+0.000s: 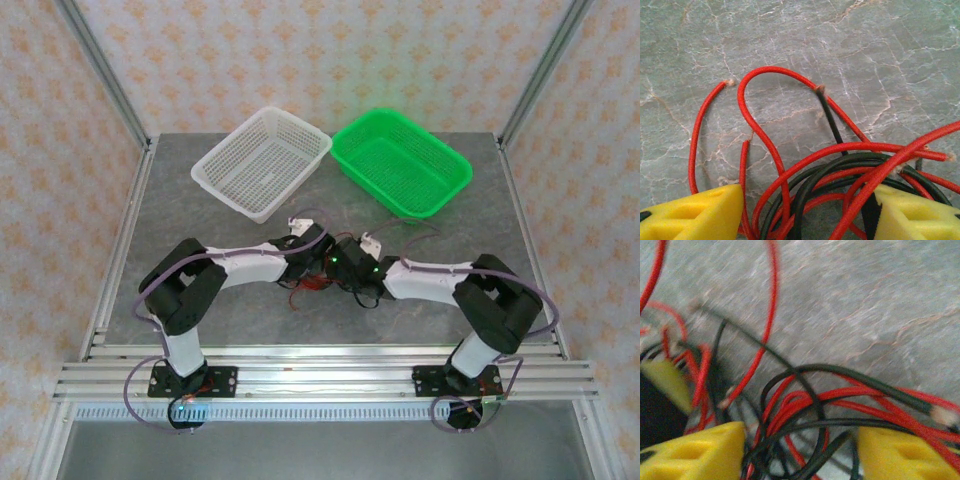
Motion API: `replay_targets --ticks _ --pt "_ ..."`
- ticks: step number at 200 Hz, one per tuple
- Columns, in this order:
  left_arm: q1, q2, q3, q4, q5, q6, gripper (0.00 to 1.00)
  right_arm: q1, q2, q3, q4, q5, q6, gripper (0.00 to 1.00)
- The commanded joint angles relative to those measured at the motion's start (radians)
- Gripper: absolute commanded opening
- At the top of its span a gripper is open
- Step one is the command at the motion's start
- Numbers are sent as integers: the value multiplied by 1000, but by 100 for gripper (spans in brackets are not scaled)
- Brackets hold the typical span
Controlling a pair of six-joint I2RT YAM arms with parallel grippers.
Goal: Untangle the cables
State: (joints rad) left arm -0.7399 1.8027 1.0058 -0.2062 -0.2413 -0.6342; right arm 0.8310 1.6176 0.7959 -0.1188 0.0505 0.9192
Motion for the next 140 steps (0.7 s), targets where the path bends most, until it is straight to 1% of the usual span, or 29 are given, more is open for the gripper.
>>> replay_targets --ticks 1,20,28,36,67,93,133,140 --pt "5 12 7 -54 -64 -2 65 -53 29 5 -11 54 -61 40" --pt "11 -1 -35 -68 -66 -27 65 -97 33 -11 -31 81 -92 12" --pt "13 -15 -59 -68 -63 -41 65 -116 26 -24 -36 93 -104 5" --pt "14 -34 -88 -67 -59 -54 65 -135 16 -42 -40 103 -113 0" --pt "13 -135 -177 -49 -2 -97 65 -208 -65 -117 -52 139 -136 0" --pt "11 -218 -207 -66 16 -120 65 -257 -133 -156 -84 178 -155 0" --pt "8 -306 -230 -76 41 -134 65 -306 -193 -166 -117 204 -225 0" --pt "8 -312 -235 -70 49 -136 65 -306 -198 -157 -120 202 -249 3"
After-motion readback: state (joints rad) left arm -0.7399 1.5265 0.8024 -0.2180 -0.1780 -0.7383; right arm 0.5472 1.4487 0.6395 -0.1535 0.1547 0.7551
